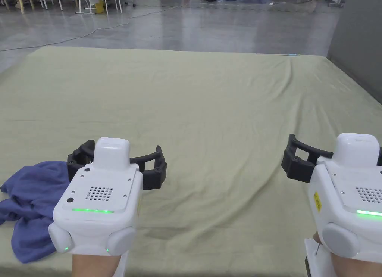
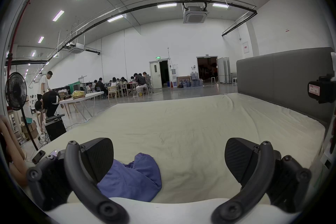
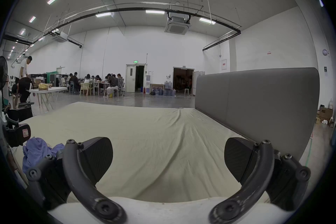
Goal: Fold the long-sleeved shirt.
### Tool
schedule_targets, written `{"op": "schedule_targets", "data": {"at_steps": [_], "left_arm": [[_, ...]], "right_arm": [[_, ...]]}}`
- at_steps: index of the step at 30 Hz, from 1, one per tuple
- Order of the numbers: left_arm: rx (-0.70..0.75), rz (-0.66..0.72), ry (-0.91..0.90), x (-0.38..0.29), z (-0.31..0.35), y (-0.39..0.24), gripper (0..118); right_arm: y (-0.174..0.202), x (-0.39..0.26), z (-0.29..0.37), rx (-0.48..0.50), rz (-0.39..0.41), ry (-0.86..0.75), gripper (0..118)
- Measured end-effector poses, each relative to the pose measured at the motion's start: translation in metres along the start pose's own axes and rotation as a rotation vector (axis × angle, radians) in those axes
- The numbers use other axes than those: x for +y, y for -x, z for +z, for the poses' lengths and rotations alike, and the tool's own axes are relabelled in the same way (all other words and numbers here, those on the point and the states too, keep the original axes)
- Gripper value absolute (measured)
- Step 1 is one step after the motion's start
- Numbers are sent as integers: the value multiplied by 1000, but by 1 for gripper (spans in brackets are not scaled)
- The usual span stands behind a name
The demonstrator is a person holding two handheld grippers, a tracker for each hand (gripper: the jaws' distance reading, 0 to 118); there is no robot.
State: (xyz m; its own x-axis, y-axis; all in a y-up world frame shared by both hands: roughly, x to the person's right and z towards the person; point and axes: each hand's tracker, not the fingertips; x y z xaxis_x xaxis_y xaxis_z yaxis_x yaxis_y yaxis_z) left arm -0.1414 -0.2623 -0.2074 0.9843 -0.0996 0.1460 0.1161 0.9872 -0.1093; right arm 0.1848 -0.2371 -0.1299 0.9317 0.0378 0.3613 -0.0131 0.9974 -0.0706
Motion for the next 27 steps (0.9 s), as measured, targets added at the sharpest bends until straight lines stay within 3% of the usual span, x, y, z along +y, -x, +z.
{"op": "schedule_targets", "data": {"at_steps": [27], "left_arm": [[-7,4,-1,-1,-1,1,117]], "right_arm": [[0,1,2,10,-1,-8,118]]}}
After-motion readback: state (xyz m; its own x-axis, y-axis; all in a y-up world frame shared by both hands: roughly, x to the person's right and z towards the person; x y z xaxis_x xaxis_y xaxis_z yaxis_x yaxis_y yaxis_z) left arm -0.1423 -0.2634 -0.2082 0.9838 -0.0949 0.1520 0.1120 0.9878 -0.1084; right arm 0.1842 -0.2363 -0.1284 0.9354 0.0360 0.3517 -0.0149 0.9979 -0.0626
